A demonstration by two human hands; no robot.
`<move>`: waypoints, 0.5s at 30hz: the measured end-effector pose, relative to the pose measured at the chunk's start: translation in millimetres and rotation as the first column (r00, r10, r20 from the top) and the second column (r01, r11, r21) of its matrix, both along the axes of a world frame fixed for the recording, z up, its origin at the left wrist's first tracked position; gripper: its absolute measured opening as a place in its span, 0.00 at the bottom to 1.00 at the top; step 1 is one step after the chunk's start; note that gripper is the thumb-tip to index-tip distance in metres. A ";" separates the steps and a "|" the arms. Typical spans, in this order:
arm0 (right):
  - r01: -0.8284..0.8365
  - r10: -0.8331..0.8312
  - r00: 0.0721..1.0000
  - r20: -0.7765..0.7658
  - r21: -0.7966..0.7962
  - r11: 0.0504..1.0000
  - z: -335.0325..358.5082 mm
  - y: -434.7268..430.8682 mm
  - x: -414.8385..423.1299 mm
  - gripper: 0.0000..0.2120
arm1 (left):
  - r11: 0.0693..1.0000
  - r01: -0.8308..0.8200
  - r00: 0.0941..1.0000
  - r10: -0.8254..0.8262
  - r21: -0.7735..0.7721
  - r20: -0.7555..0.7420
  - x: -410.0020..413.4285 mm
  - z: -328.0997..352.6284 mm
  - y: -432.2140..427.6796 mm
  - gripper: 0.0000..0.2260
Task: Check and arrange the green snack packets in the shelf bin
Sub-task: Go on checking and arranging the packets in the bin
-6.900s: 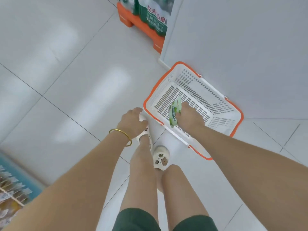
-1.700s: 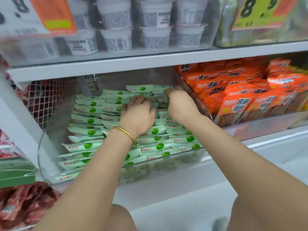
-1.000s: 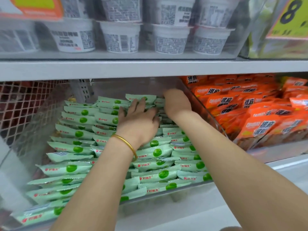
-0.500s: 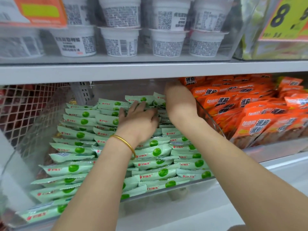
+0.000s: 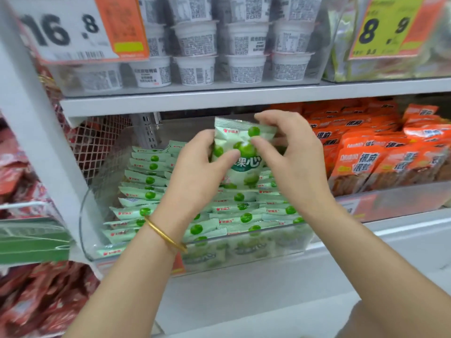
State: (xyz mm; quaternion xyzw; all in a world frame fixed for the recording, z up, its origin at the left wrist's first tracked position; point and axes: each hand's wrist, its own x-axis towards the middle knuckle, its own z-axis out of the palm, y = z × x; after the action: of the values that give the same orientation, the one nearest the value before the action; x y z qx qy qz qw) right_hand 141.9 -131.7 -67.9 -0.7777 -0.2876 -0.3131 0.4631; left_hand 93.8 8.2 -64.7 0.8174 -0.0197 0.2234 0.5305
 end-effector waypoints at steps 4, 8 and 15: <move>-0.171 0.226 0.920 -0.322 0.189 0.967 -9.3 -7.3 -7.6 0.17 | 0.973 -0.010 0.997 -0.008 -0.232 -0.076 -15.8 -8.8 -1.8 0.12; -0.320 0.371 0.858 -0.354 0.196 0.927 -15.8 -9.6 -7.4 0.14 | 0.954 -0.001 0.994 -0.032 -0.301 -0.105 -15.5 -12.8 -5.2 0.16; -0.193 0.387 0.815 -0.432 0.428 0.883 -16.5 -12.9 -1.9 0.11 | 0.935 0.224 0.946 -0.277 -0.276 -0.170 -10.4 -19.7 -4.4 0.42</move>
State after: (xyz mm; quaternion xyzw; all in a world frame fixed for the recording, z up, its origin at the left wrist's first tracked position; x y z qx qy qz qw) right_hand 140.0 -144.6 -84.4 -0.6781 -0.2101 -0.0705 0.7008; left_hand 83.5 3.8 -84.4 0.7525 -0.0405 0.0683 0.6538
